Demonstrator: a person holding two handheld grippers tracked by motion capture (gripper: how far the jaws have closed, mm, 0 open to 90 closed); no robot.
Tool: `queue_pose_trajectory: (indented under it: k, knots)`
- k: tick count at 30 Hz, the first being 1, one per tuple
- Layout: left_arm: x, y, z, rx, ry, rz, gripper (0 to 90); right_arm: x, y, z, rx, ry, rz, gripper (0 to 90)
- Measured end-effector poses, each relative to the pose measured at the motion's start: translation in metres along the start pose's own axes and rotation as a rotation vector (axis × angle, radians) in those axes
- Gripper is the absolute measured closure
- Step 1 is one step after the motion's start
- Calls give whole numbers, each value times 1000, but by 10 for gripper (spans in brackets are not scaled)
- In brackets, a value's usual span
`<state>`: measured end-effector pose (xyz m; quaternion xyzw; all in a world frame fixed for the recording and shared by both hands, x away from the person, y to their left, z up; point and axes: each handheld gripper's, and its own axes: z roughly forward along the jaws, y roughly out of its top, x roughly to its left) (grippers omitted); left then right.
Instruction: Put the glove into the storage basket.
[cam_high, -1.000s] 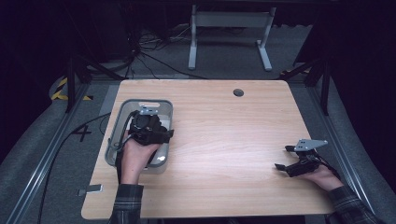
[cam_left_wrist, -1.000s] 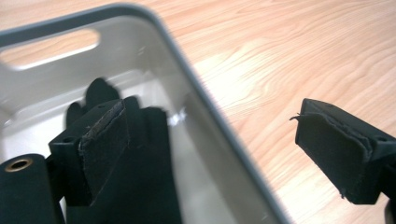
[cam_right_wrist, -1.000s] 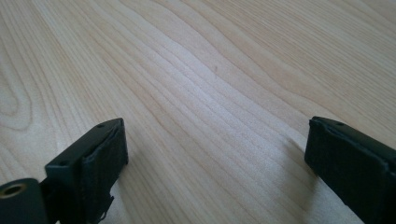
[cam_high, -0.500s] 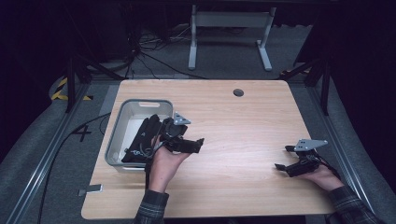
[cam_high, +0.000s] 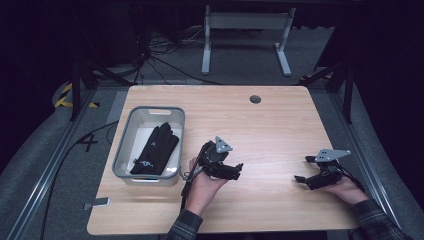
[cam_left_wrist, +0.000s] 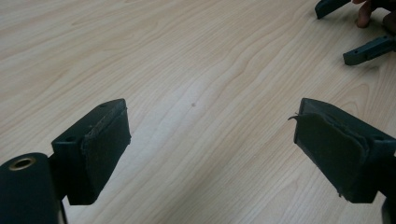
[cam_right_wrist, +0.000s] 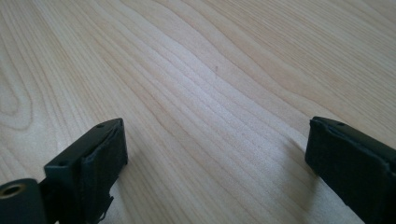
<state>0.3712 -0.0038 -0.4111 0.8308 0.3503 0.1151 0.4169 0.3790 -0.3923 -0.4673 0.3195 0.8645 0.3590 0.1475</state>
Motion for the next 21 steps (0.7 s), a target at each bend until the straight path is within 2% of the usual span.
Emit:
queue_pose_trajectory:
  k: [2,5,9,11,21]
  knots:
    - [-1,-2,4,6,-2,5,113,0,0,0,0,0,0,61]
    - [-6,-9,16,42,-18,16,111,0,0,0,0,0,0,60]
    - [-12,-18,32,107,-16,50,98,0,0,0,0,0,0,60]
    - [-12,-20,36,123,-25,49,98,0,0,0,0,0,0,60]
    - [-16,-28,49,182,-9,80,88,0,0,0,1,2,-1,54]
